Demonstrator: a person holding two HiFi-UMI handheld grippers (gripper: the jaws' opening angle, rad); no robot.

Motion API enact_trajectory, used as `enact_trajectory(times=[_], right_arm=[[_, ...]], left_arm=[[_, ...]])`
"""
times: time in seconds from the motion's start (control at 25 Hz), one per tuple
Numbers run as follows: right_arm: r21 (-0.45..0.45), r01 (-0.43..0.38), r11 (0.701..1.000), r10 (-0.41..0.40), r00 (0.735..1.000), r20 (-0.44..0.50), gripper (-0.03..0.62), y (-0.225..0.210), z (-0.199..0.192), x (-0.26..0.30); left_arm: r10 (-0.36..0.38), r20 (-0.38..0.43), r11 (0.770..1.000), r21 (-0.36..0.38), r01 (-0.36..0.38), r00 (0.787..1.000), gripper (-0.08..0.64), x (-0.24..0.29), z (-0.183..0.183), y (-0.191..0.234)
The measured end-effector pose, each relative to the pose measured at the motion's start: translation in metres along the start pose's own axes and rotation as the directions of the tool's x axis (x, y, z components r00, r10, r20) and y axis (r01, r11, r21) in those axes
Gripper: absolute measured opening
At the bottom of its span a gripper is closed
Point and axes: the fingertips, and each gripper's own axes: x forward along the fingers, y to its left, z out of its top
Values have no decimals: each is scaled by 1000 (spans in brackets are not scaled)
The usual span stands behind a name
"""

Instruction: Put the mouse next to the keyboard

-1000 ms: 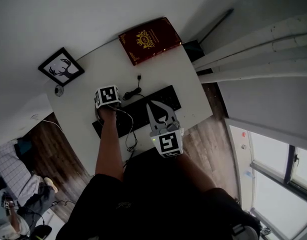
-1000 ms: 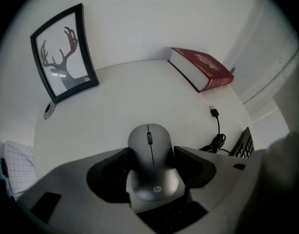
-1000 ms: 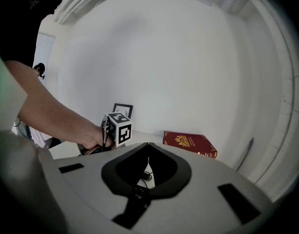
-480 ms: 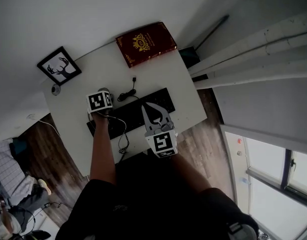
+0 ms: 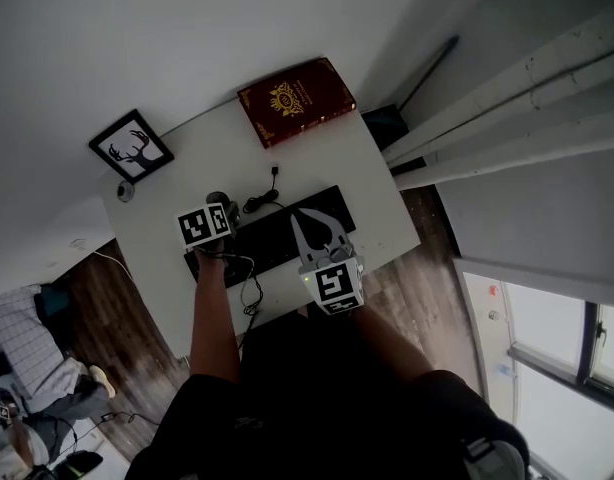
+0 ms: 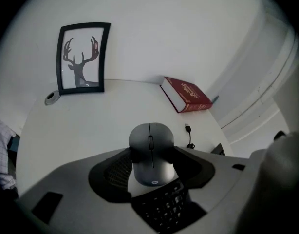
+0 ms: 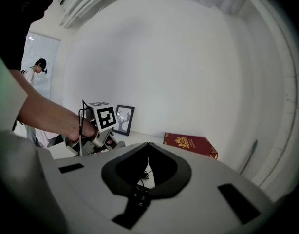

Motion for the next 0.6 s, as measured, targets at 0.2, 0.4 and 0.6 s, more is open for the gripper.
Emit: enact_trajectory(times=[0.2,0.4,0.6], right_arm=[[7,17,1000,-17,1000,4,20,-13,-1,-4],[25,42,999,-42,999,0,20,-29,-10,-15],[48,83,995,-83,997,3,20,-49,-17,-29]], left_arm=[[-53,10,998,14,53,999,264,-3,4,-29],[-124,26,992,24,123,992,264,-1,12,-70],[-173,10,984,51,173,985,264,4,9,-110]])
